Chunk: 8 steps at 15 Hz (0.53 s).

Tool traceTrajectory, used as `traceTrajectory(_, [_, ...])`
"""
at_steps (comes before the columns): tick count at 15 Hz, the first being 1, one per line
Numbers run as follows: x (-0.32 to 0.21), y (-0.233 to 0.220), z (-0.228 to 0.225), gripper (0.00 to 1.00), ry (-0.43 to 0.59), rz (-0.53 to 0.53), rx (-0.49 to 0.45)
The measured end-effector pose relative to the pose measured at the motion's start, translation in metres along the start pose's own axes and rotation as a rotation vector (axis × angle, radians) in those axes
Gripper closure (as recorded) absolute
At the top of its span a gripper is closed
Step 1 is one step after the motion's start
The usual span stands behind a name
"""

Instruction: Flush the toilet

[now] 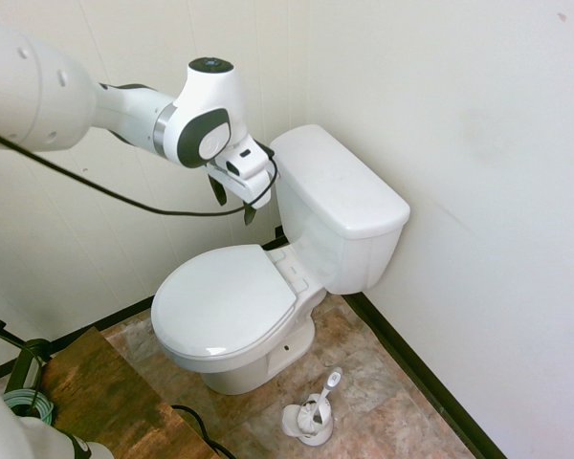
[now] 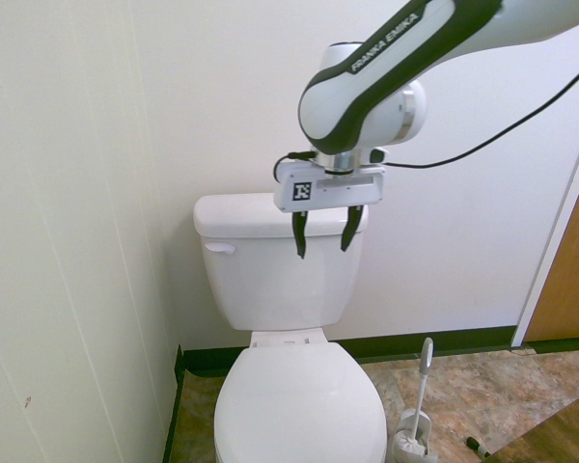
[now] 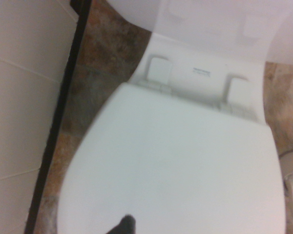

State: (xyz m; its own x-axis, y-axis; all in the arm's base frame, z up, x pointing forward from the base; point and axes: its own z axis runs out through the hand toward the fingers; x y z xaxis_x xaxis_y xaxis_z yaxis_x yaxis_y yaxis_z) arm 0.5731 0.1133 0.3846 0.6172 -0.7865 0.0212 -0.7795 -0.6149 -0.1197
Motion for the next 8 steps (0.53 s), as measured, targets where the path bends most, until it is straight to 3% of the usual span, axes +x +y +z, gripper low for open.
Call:
traceTrajectory(6, [0.010, -0.103, 0.030, 0.00, 0.024, 0.084, 0.063])
traceTrajectory(7, [0.009, -0.114, 0.034, 1.00, 0.027, 0.086, 0.072])
traceTrajectory(8, [0.007, -0.125, 0.037, 1.00, 0.031, 0.087, 0.081])
